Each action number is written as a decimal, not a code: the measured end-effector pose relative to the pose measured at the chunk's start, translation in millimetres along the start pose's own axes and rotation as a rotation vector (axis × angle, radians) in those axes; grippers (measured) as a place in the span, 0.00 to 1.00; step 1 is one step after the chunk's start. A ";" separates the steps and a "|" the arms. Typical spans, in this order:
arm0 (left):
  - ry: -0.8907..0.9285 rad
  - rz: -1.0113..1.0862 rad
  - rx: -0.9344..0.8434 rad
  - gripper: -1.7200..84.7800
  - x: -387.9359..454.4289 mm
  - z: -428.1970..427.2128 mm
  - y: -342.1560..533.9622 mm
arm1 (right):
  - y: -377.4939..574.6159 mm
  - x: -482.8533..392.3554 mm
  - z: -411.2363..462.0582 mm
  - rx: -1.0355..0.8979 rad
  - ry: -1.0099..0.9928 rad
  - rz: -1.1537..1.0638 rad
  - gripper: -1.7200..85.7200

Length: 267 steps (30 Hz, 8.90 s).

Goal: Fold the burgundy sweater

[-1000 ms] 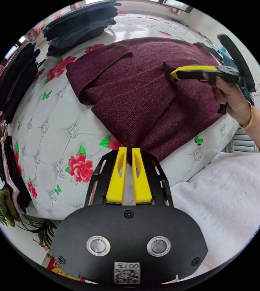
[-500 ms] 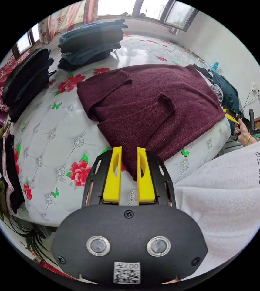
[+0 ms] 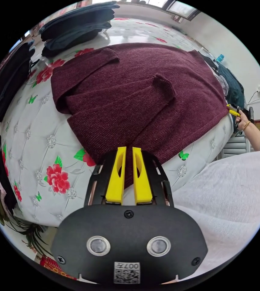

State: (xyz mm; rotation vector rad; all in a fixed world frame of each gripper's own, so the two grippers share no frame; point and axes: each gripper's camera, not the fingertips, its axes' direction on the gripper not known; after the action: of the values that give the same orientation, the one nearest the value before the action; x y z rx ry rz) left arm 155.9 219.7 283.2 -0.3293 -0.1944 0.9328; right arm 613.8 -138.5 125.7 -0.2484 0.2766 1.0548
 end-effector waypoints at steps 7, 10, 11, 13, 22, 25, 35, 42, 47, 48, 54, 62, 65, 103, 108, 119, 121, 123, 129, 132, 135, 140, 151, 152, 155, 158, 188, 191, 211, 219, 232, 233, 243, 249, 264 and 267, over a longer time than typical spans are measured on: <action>0.001 -0.075 0.033 0.03 -9.2 3.5 11.8 | 69.9 -209.1 -57.6 -0.076 -0.344 -1.034 0.02; 0.006 -0.097 0.050 0.02 -13.3 6.1 16.1 | 174.1 -282.0 -62.7 -0.226 -0.343 -1.523 0.02; 0.009 -0.103 0.053 0.02 -14.5 6.5 16.9 | 211.9 -295.1 -55.7 -0.282 -0.330 -1.655 0.02; 0.017 -0.120 0.069 0.02 -18.8 7.2 20.7 | 258.3 -303.6 -33.5 -0.388 -0.302 -1.783 0.02; 0.024 -0.160 0.106 0.01 -38.9 6.4 47.8 | 333.9 -281.9 45.9 -0.730 -0.214 -1.788 0.02; 0.031 -0.170 0.110 0.01 -47.7 6.6 56.0 | 337.7 -281.2 29.3 -0.725 -0.242 -1.816 0.03; 0.241 0.204 0.195 0.09 -1.9 -19.3 2.0 | 284.3 -327.3 24.9 -0.596 -0.280 -1.679 0.07; 0.227 0.594 0.061 0.13 93.1 31.8 -83.5 | 205.0 -431.1 69.6 -0.262 -0.151 -1.526 0.09; 0.145 0.629 -0.008 0.07 99.0 63.0 -104.1 | 192.8 -496.6 142.5 -0.255 -0.006 -1.557 0.09; 0.167 0.631 -0.013 0.05 94.4 65.3 -107.1 | 193.9 -501.0 151.2 -0.270 0.005 -1.569 0.09; 0.289 0.629 -0.007 0.01 73.6 64.8 -111.1 | 194.4 -510.1 199.2 -0.325 0.044 -1.577 0.05; 0.408 0.839 0.042 0.01 85.5 29.5 -87.6 | 172.2 -510.5 113.7 -0.162 -0.294 -1.532 0.03; 0.415 0.814 0.018 0.01 79.0 37.2 -89.5 | 193.7 -529.5 125.0 -0.224 -0.300 -1.555 0.04; 0.292 0.801 0.229 0.13 125.6 35.1 -39.0 | 113.4 -303.0 64.9 -0.414 -0.186 -1.061 0.08; 0.240 0.947 0.193 0.16 192.4 51.7 -44.7 | 99.8 -152.7 61.2 -0.545 -0.212 -0.814 0.09; 0.016 1.007 0.168 0.22 278.9 93.6 -47.8 | 91.4 -145.5 63.4 -0.720 -0.447 -0.941 0.06; -0.067 0.933 0.225 0.17 273.1 89.3 -50.3 | 86.1 -153.6 58.5 -0.748 -0.486 -0.956 0.07; -0.052 0.889 0.248 0.12 260.3 85.6 -53.8 | 84.7 -162.1 57.3 -0.802 -0.502 -0.996 0.08; 0.218 0.707 0.224 0.09 215.9 83.1 -64.5 | 22.8 -193.6 60.4 -0.848 -0.493 -1.101 0.13; 0.253 0.694 0.257 0.09 205.9 78.7 -57.4 | -38.4 -213.4 80.4 -0.660 -0.478 -0.971 0.14; 0.269 0.689 0.289 0.09 195.8 70.7 -51.1 | -72.2 -244.0 123.2 -0.623 -0.504 -0.827 0.15; 0.329 0.624 0.355 0.09 161.8 50.6 -41.4 | -64.8 -302.4 180.6 -0.613 -0.365 -0.802 0.09; 0.558 0.077 0.633 0.08 -10.3 9.3 82.7 | 111.2 -463.3 59.7 -0.401 -0.516 -1.274 0.04; 0.562 0.028 0.647 0.08 -20.4 9.9 94.3 | 149.1 -482.6 55.0 -0.406 -0.531 -1.334 0.04; 0.507 -0.202 0.684 0.08 -62.4 21.9 148.7 | 254.5 -524.1 74.4 -0.453 -0.526 -1.448 0.05; 0.411 -0.438 0.647 0.08 -98.1 54.7 188.4 | 348.2 -542.5 136.0 -0.635 -0.502 -1.464 0.05; 0.551 -0.278 0.152 0.10 -214.6 81.2 90.1 | 244.3 -167.4 140.3 -1.038 -0.544 -0.899 0.10; 0.564 -0.243 0.179 0.08 -218.3 74.5 95.4 | 238.3 -164.1 122.7 -0.974 -0.556 -0.959 0.08; 0.652 -0.190 0.092 0.10 -243.4 78.2 80.7 | 176.0 -119.7 126.0 -1.051 -0.610 -0.826 0.06; 0.927 -0.235 0.197 0.08 -267.2 41.1 98.2 | 142.7 -106.2 93.4 -1.158 -0.848 -0.666 0.04; 0.914 -0.597 0.378 0.17 -385.8 -21.3 -77.4 | 33.6 -305.0 101.4 -0.831 -0.947 -0.477 0.06; 0.872 -0.620 0.383 0.18 -388.8 -22.0 -81.4 | 27.7 -320.5 108.3 -0.759 -0.846 -0.539 0.08; 0.749 -0.475 0.321 0.23 -378.5 10.8 -42.7 | 62.0 -274.6 149.7 -0.744 -0.635 -0.766 0.14; 0.760 -0.317 0.207 0.21 -349.4 38.6 -64.4 | 100.8 -270.0 183.0 -0.863 -0.646 -0.736 0.13; 0.916 -0.083 0.478 0.14 -323.8 -144.9 -148.4 | 54.7 -445.9 9.0 -0.776 -0.987 -1.001 0.07; 0.827 0.029 0.644 0.14 -318.2 -228.8 -186.3 | 40.6 -510.1 -61.5 -0.579 -1.092 -1.129 0.07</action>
State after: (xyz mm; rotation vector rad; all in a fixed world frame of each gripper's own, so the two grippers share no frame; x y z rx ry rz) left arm 180.2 -185.5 129.7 -0.0951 0.8562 0.7732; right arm 334.6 -556.6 238.8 -0.2530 -1.0744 0.0025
